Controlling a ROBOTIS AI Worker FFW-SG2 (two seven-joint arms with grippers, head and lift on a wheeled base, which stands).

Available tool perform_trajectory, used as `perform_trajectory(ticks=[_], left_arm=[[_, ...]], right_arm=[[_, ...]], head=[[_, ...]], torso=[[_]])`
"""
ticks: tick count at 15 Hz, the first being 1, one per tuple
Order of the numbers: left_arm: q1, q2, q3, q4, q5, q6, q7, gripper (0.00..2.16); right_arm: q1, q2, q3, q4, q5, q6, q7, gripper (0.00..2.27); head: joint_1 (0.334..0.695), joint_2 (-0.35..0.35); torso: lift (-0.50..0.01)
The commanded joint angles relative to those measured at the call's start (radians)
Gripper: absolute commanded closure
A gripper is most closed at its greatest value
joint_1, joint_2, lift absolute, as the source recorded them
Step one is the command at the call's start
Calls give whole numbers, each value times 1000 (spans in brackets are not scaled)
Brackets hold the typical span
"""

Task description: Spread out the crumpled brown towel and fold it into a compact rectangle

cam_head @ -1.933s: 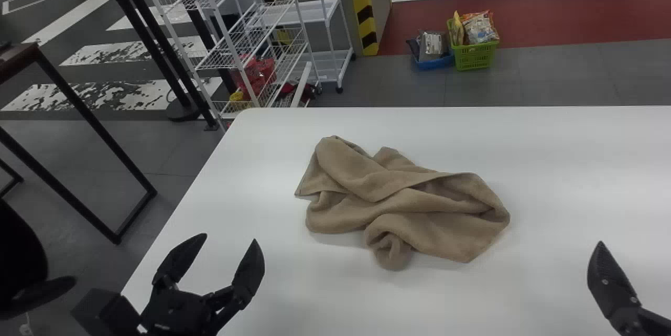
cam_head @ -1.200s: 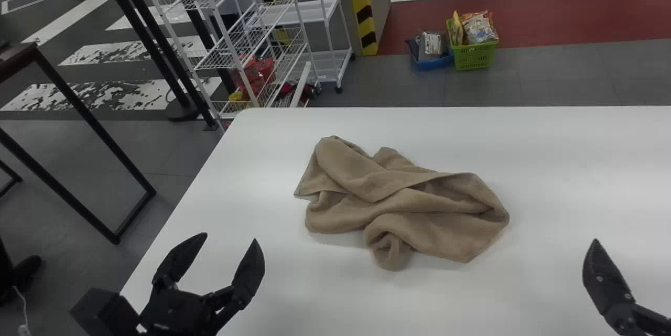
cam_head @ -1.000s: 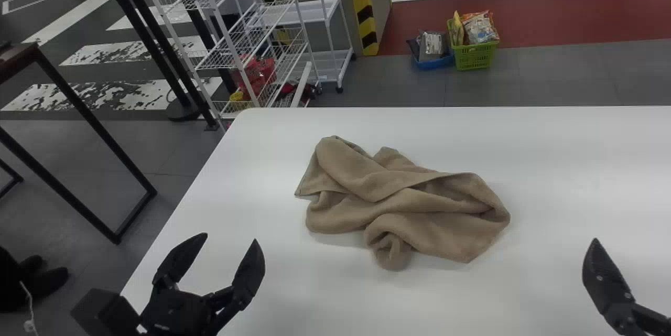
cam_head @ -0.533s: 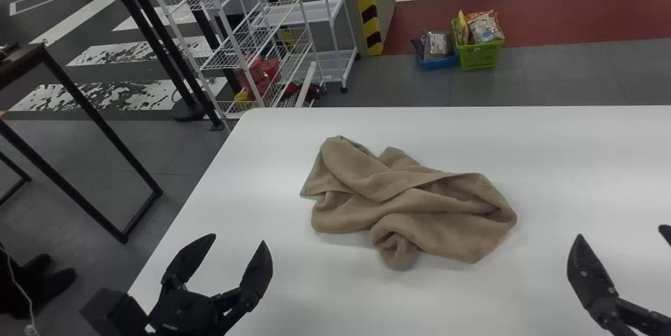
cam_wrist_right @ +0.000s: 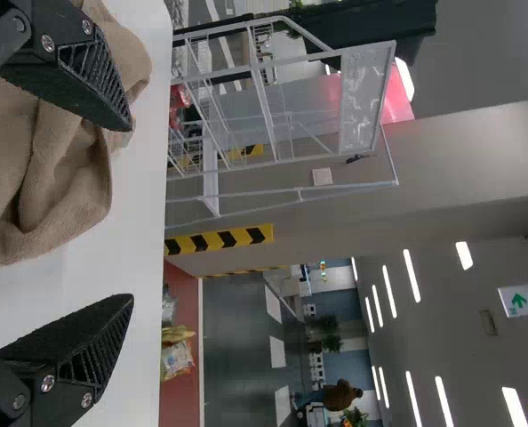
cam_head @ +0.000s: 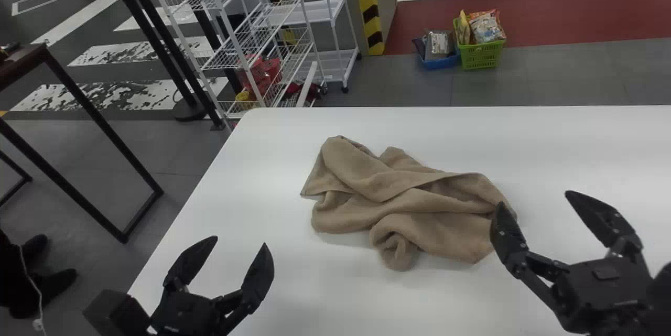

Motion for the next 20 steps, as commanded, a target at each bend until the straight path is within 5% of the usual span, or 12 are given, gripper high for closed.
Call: perform_trajectory(ticks=[1,10,20], left_arm=[[0,-3,1,7,0,2,0,87],[-8,-3,15,22,6,-1,-2,87],[-5,-3,31,26,23,-1,-15,87]], right_arm=[[-82,1,41,78,-13,8,-22,157],[-315,1,107,368,-102,11,-60,181],[-405,1,153,480,-120,42,-60,181]], head=[[695,350],[695,350],[695,350]], torso=[[-127],[-127],[-127]])
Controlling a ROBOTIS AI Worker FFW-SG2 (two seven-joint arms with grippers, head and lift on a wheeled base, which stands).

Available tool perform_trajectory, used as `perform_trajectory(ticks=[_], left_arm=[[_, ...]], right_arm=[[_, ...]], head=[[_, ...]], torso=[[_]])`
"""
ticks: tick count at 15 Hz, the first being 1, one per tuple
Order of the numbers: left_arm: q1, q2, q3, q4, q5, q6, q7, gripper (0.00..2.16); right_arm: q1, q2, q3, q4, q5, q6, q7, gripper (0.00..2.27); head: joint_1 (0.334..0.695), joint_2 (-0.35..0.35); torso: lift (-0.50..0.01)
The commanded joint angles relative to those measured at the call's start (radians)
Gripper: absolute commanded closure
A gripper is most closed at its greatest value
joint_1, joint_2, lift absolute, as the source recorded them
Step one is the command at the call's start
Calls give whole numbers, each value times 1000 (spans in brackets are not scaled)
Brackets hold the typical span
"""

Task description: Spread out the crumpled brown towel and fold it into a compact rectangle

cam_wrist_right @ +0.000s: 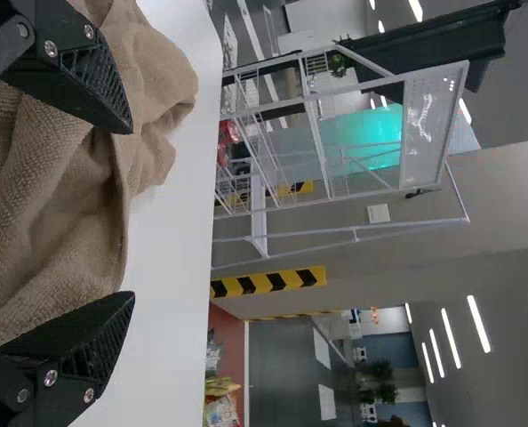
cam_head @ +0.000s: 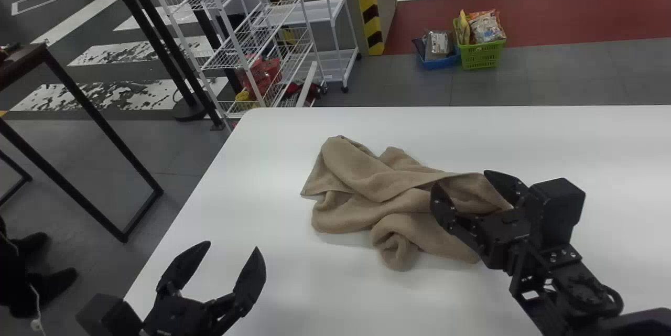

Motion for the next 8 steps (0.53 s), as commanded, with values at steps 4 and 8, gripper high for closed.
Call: perform_trajectory(ticks=[4,8], left_arm=[[1,-3,4,0,5,0,-10,87],[1,-3,9,0,12,0,-13,87]], right_arm=[[-32,1,8,37,-20,10,0,181],[-53,1,16,59,-25,10,0,181]], head=[[695,350],[695,350]], torso=[[-127],[-127]])
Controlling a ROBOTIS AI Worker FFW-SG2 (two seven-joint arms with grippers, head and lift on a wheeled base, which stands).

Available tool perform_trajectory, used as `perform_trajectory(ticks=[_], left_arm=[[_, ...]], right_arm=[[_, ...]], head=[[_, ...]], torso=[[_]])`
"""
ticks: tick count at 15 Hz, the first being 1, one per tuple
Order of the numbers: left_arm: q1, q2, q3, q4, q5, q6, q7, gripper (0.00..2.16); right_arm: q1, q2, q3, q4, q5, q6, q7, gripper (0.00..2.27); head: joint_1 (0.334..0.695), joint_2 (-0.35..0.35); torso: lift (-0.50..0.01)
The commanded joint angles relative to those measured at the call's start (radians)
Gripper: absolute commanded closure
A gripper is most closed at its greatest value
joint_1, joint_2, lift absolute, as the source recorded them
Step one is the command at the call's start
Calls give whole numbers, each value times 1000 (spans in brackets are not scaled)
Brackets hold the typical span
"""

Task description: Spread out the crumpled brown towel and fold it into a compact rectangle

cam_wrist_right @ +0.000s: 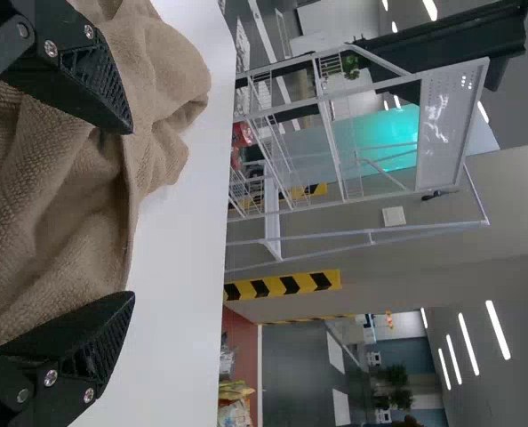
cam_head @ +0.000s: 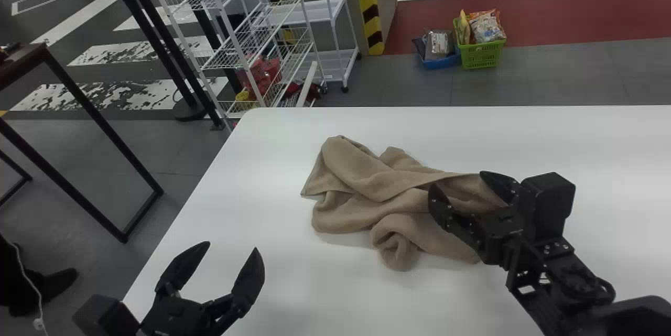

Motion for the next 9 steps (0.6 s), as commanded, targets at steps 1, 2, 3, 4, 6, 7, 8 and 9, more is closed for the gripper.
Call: perform_trajectory(ticks=[1,2,3,4,6,7,8,9], left_arm=[[0,-3,3,0,1,0,-1,87],[0,-3,3,2,4,0,-1,87],[0,-3,6,5,4,0,-1,87],[0,-3,6,5,5,0,-1,87],[0,-3,13,5,7,0,-1,87],[0,-3,17,5,8,0,-1,87],[0,-3,19,2,8,0,-1,87],[0,-3,19,0,8,0,-1,87]], right_arm=[[-13,1,1,13,-1,2,0,181],[-17,1,0,13,-1,5,0,181],[-15,1,0,5,8,21,0,181],[-10,1,-2,-4,25,30,2,181],[2,1,-14,-57,65,100,20,181],[5,1,-17,-82,85,134,38,181],[6,1,-17,-111,109,171,66,181],[5,1,-19,-143,146,214,100,181]], head=[[695,350],[695,350],[695,350],[695,350],[695,350],[695,350],[695,350],[695,350]], torso=[[-127],[-127],[-127],[-127],[-127],[-127],[-127],[-127]])
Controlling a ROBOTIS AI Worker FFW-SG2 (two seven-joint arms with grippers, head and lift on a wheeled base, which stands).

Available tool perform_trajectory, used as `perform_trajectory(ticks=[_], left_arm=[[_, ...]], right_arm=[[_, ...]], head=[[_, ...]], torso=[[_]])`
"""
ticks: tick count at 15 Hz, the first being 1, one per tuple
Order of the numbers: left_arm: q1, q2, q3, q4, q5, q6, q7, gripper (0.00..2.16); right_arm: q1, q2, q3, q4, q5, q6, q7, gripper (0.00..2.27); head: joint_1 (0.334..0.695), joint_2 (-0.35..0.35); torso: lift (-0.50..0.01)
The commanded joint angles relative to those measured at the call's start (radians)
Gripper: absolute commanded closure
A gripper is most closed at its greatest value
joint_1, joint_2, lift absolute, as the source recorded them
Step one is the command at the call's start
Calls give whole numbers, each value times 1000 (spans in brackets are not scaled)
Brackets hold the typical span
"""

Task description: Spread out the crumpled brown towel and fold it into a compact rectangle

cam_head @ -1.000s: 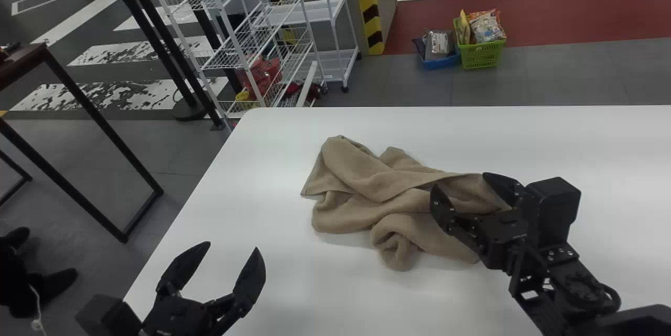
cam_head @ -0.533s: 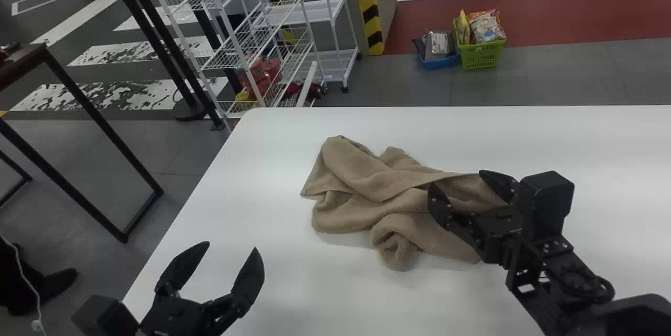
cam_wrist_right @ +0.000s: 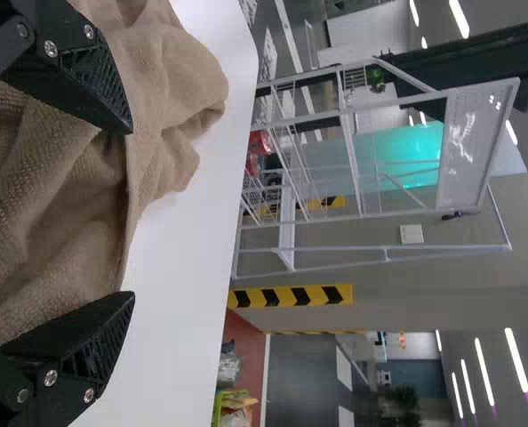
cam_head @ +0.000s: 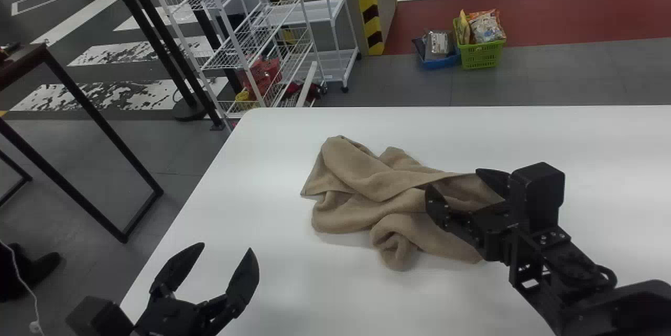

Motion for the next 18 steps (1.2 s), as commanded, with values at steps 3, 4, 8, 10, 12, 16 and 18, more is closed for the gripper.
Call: perform_trajectory(ticks=[3,4,8,10,12,16,18], left_arm=[[2,-3,2,-6,0,3,0,87],[2,-3,2,-8,0,0,0,87],[5,-3,2,-9,0,0,0,87],[5,-3,2,-12,0,0,0,87],[6,-3,2,-14,2,3,0,87],[6,-3,8,-9,9,0,0,87],[6,-3,6,-6,9,0,0,87]], right_arm=[[-33,1,-25,-68,183,142,108,181],[-56,1,-31,-67,220,182,136,178],[-130,1,-51,-59,283,249,236,181],[-155,1,-53,-59,314,353,298,188],[-175,1,-51,-62,341,452,390,188],[-202,1,-49,-67,341,494,449,191],[-228,1,-37,-59,353,494,447,319]], head=[[695,350],[695,350],[695,350],[695,350],[695,350],[695,350],[695,350]], torso=[[-127],[-127],[-127],[-127],[-127],[-127],[-127]])
